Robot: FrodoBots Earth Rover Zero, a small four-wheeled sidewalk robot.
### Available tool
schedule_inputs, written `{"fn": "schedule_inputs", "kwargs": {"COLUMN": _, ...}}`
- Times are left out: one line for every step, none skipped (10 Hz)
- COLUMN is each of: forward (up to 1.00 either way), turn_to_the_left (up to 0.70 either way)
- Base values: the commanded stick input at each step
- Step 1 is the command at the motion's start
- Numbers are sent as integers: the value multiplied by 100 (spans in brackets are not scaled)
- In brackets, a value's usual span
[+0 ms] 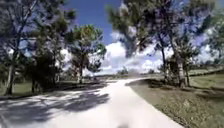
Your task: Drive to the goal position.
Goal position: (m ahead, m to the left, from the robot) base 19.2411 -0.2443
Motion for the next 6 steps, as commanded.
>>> {"fn": "schedule_inputs", "kwargs": {"forward": 70, "turn_to_the_left": 0}}
{"fn": "schedule_inputs", "kwargs": {"forward": 70, "turn_to_the_left": 0}}
{"fn": "schedule_inputs", "kwargs": {"forward": 70, "turn_to_the_left": 0}}
{"fn": "schedule_inputs", "kwargs": {"forward": 70, "turn_to_the_left": 0}}
{"fn": "schedule_inputs", "kwargs": {"forward": 70, "turn_to_the_left": 0}}
{"fn": "schedule_inputs", "kwargs": {"forward": 70, "turn_to_the_left": 0}}
